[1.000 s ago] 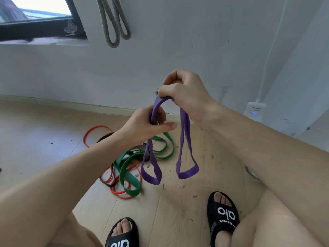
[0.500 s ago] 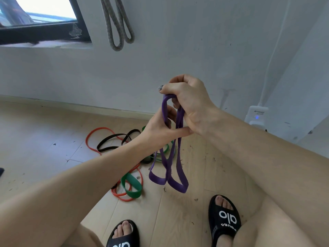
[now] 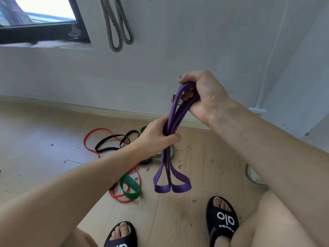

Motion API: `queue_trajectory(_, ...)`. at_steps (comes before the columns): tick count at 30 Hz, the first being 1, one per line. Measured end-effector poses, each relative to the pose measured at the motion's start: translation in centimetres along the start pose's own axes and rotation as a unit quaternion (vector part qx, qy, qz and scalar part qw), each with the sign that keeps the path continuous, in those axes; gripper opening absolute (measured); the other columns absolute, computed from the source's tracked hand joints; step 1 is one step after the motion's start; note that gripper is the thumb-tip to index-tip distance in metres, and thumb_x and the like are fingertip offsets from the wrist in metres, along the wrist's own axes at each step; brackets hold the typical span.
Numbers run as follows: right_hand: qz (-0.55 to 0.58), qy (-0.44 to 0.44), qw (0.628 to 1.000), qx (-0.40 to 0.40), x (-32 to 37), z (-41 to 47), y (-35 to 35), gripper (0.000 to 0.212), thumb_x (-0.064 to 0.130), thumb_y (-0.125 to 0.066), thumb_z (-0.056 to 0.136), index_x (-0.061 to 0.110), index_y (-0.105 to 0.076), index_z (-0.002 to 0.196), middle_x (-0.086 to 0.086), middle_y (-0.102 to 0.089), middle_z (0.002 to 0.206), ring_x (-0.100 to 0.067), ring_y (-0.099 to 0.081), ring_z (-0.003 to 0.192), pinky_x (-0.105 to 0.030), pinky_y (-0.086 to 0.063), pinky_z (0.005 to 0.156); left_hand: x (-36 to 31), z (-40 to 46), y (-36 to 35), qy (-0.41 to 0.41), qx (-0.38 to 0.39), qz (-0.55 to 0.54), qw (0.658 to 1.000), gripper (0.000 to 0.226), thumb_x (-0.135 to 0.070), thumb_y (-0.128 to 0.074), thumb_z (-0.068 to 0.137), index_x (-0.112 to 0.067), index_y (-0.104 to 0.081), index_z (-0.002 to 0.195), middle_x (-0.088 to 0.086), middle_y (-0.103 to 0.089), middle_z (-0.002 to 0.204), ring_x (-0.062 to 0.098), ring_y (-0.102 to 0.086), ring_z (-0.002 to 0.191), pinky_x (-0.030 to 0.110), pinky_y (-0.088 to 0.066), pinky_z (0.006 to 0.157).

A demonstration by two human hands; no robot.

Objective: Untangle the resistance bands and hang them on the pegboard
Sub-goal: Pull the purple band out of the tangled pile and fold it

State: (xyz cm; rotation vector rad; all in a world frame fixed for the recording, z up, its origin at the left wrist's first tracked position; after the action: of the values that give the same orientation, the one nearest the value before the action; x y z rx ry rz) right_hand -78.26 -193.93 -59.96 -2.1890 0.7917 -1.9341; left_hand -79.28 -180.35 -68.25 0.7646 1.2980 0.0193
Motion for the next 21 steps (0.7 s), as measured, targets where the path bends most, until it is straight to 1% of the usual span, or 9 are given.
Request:
queue_trajectory(2,0.029,-0.018,0.999,-0.015,0.2,0.4,0.9,0.026,-0.006,-0.060,0.078,0.012,-0.049,0.063,0.001,-0.038,0.049,-0.013,-0.029,0.043,-0.026,-0.028,0.047,0.2,0.0,0.6,0.009,0.025,-0.014,1.000,0.021,-0.027,-0.082,0.084,-0.023,-0.061,0.087,-0.002,-0.067,0.075,0.019,-0.071,0.072,0.044,-0.062,0.078)
queue_trajectory(5,0.031,-0.015,0.999,-0.011,0.5,0.9,1.9,0.023,-0.003,-0.061,0.083,0.011,-0.055,0.065,-0.001,-0.037,0.055,-0.014,-0.031,0.044,-0.025,-0.032,0.046,-0.2,0.0,2.0,0.007,0.026,-0.039,0.999,0.023,-0.027,-0.084,0.084,-0.017,-0.068,0.097,0.010,-0.075,0.083,0.028,-0.076,0.081,0.047,-0.063,0.085)
queue_trajectory(8,0.006,-0.011,1.000,0.010,0.8,1.1,2.6,0.022,0.001,-0.060,0.088,0.011,-0.058,0.069,-0.002,-0.037,0.055,-0.015,-0.036,0.042,-0.022,-0.039,0.042,-1.1,0.0,2.9,0.000,0.023,-0.045,0.999,0.029,-0.025,-0.080,0.087,-0.008,-0.067,0.106,0.016,-0.074,0.086,0.030,-0.074,0.080,0.042,-0.063,0.083)
queue_trajectory(11,0.009,-0.013,0.999,0.029,0.5,1.0,2.5,0.021,0.001,-0.059,0.090,0.011,-0.058,0.071,-0.002,-0.039,0.058,-0.014,-0.038,0.044,-0.024,-0.039,0.045,-1.0,0.2,3.3,0.005,0.045,-0.009,0.999,0.035,-0.029,-0.080,0.087,-0.006,-0.066,0.107,0.018,-0.071,0.089,0.030,-0.073,0.079,0.042,-0.064,0.079)
queue_trajectory(14,0.020,-0.007,0.998,0.053,0.2,0.8,1.7,0.024,-0.003,-0.059,0.088,0.011,-0.057,0.068,-0.002,-0.042,0.061,-0.014,-0.037,0.049,-0.026,-0.034,0.052,-0.7,0.1,3.0,0.008,0.077,0.055,0.995,0.034,-0.034,-0.081,0.086,-0.009,-0.066,0.104,0.012,-0.073,0.088,0.023,-0.075,0.076,0.045,-0.064,0.078)
queue_trajectory(16,0.013,-0.001,0.997,0.071,0.1,0.6,1.1,0.024,-0.004,-0.059,0.087,0.010,-0.057,0.068,-0.002,-0.044,0.060,-0.014,-0.036,0.050,-0.027,-0.033,0.054,-0.3,0.1,2.8,0.008,0.091,0.078,0.993,0.028,-0.036,-0.079,0.088,-0.013,-0.067,0.100,0.006,-0.075,0.086,0.021,-0.075,0.079,0.048,-0.061,0.084)
queue_trajectory(18,0.004,0.004,0.997,0.079,0.0,0.4,0.8,0.022,-0.004,-0.059,0.087,0.010,-0.057,0.070,-0.002,-0.045,0.060,-0.014,-0.037,0.050,-0.028,-0.033,0.054,-0.1,0.2,3.1,0.004,0.094,0.094,0.991,0.026,-0.039,-0.077,0.089,-0.017,-0.069,0.100,0.006,-0.074,0.089,0.023,-0.073,0.084,0.051,-0.058,0.088)
queue_trajectory(20,0.000,0.008,0.997,0.076,0.0,0.4,0.8,0.021,-0.003,-0.060,0.088,0.010,-0.058,0.071,-0.001,-0.045,0.059,-0.013,-0.038,0.049,-0.028,-0.034,0.055,0.1,0.3,3.5,0.012,0.089,0.090,0.992,0.026,-0.038,-0.076,0.090,-0.016,-0.069,0.102,0.007,-0.072,0.090,0.023,-0.071,0.084,0.048,-0.059,0.086)
queue_trajectory(21,0.002,0.009,0.997,0.074,0.0,0.4,0.8,0.020,-0.002,-0.060,0.088,0.011,-0.058,0.072,0.000,-0.045,0.059,-0.013,-0.038,0.048,-0.028,-0.035,0.055,0.2,0.3,3.7,0.015,0.085,0.082,0.993,0.025,-0.036,-0.075,0.091,-0.015,-0.068,0.103,0.003,-0.072,0.086,0.019,-0.070,0.080,0.043,-0.059,0.082)
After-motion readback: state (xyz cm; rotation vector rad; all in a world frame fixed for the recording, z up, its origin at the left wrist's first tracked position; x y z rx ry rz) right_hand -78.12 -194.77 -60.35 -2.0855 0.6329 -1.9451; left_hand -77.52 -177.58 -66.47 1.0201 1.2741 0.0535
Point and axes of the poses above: each hand's wrist, its own z-axis towards the middle knuckle, its own y-axis out of the back of the hand, x = y × z, the point moved 4 cm from there along z, towards the middle knuckle
